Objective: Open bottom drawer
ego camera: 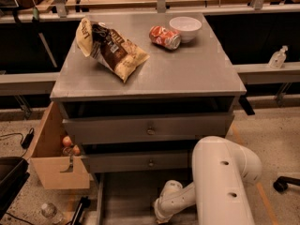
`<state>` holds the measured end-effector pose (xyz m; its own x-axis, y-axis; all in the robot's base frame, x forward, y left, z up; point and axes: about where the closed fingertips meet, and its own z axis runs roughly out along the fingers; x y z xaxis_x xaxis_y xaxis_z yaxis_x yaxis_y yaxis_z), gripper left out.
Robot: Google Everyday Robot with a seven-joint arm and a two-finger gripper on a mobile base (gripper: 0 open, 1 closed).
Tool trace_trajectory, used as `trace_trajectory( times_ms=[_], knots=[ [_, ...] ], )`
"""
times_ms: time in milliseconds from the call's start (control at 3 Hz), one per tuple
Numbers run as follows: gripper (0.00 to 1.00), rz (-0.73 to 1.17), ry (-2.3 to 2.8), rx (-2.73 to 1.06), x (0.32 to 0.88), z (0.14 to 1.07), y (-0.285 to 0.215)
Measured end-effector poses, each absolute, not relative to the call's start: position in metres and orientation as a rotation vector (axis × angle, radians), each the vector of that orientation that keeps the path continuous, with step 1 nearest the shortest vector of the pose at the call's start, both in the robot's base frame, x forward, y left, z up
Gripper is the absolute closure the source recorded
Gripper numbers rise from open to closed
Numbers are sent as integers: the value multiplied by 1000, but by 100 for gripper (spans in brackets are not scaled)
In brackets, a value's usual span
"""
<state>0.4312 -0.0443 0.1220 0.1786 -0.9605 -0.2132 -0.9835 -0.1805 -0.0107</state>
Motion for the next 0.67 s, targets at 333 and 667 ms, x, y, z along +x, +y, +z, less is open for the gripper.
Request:
trace_trajectory(
  times_ms=[333, 667],
  knots=[
    [0, 238, 1911, -2296, 440, 122, -43],
    [0, 238, 1911, -2296, 440, 122, -43]
  ],
)
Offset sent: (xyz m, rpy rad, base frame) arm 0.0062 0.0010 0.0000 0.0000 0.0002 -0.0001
